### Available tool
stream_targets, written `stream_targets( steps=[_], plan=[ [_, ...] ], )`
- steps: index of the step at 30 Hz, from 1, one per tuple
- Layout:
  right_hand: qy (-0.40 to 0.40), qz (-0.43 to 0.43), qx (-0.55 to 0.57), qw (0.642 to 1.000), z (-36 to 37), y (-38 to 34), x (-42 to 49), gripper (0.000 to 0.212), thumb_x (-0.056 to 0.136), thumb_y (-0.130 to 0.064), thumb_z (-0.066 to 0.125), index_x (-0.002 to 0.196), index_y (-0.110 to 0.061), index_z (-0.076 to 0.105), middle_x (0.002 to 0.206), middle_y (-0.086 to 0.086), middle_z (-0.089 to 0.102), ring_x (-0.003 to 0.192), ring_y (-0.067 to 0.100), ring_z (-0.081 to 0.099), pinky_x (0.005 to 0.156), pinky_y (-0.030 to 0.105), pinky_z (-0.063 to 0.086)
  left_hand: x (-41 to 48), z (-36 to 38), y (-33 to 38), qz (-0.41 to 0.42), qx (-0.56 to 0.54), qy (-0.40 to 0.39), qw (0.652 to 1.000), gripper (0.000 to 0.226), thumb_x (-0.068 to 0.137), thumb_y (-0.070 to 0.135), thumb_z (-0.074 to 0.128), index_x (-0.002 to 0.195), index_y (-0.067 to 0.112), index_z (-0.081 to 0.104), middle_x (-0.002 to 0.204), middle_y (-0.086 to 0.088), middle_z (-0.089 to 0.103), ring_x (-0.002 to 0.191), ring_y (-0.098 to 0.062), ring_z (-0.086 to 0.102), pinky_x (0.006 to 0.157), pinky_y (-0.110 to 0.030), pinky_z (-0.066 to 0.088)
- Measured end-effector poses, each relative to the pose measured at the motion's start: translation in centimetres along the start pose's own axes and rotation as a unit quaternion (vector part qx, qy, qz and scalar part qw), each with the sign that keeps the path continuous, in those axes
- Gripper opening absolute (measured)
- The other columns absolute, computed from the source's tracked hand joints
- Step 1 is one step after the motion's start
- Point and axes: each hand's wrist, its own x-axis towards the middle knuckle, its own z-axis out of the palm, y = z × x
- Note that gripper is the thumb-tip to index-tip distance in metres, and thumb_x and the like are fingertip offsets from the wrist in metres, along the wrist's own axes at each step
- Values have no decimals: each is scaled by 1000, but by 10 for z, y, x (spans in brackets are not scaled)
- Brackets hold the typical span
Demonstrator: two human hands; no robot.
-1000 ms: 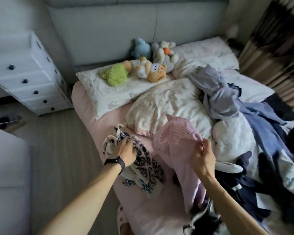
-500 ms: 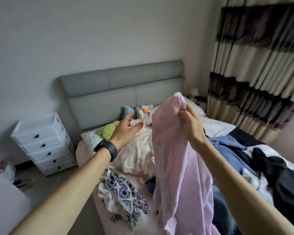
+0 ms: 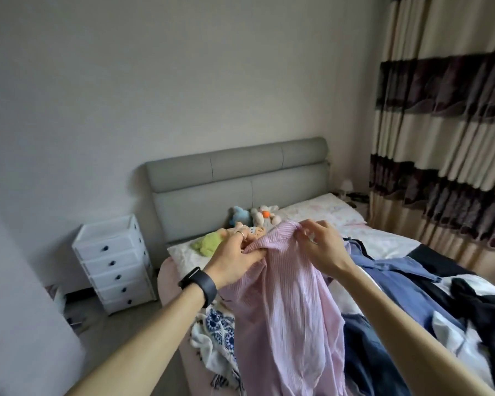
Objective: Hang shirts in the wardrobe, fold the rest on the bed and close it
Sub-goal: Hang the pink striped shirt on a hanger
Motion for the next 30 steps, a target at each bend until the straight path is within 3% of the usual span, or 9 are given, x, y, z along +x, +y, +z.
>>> stream_targets(
  steps=[3,6,9,12,15,20,26,28,30],
  plan=[
    [5,44,13,999,17,-32,-19,13,94,-23,62,102,-26,72,92,2,66,89,19,61,78,30,46,-33,-7,-6,5,-17,42,999,28,77,30,84,77,32,57,91,16,66,85,3,61,78,-16,49],
    [-109,142,218,959,36,-69,-40,8,92,-21,63,88,-22,69,81,2,66,67,13,66,61,29,55,-66,-20,-10,-30,-31,78,996,35,57,52,82,73,27,63,77,17,69,72,2,63,65,-15,48],
    [-144,142,237,950,57,-97,-58,20,89,-32,74,90,-14,67,79,2,70,64,10,70,57,24,55,-101,-33,-14,-54,-72,56,994,32,49,57,80,69,36,64,66,20,67,59,6,56,58,-10,42],
    [-127,143,230,954,69,-110,-68,15,85,-16,77,88,-4,67,81,13,70,67,15,68,57,26,56,-132,-53,-28,-96,-187,-40,977,43,54,43,87,90,29,68,84,9,73,78,-4,65,76,-22,51],
    [-130,97,113,980,78,-119,-75,1,79,-6,72,79,-6,71,69,4,66,63,13,60,59,31,52,-164,-88,-57,-142,-241,-20,960,27,74,24,84,95,20,68,88,-1,77,83,-10,70,68,-17,50],
    [-79,52,123,988,86,-136,-82,25,79,6,54,70,-14,66,57,-8,57,55,7,49,50,21,39,-197,-134,-107,-190,-117,111,968,21,86,15,75,102,23,64,101,2,73,93,-13,68,79,-25,52],
    [-123,93,279,948,90,-167,-92,35,88,15,37,79,-12,56,67,11,49,58,19,47,52,29,37,-213,-136,-114,-132,28,-9,991,91,74,20,85,149,37,36,129,14,44,116,-6,46,79,-13,42],
    [-164,107,319,927,90,-170,-94,41,84,20,30,75,-13,52,71,11,44,59,20,42,54,31,33,-211,-129,-109,-127,35,-24,991,93,76,23,82,152,38,31,128,13,40,119,-6,40,86,-17,39],
    [-185,105,330,920,86,-170,-97,44,79,22,26,73,-14,51,72,10,40,60,22,38,56,34,27,-210,-123,-105,-139,18,-38,989,68,77,25,78,135,48,49,120,21,49,113,-2,46,80,-15,41]
  ],
)
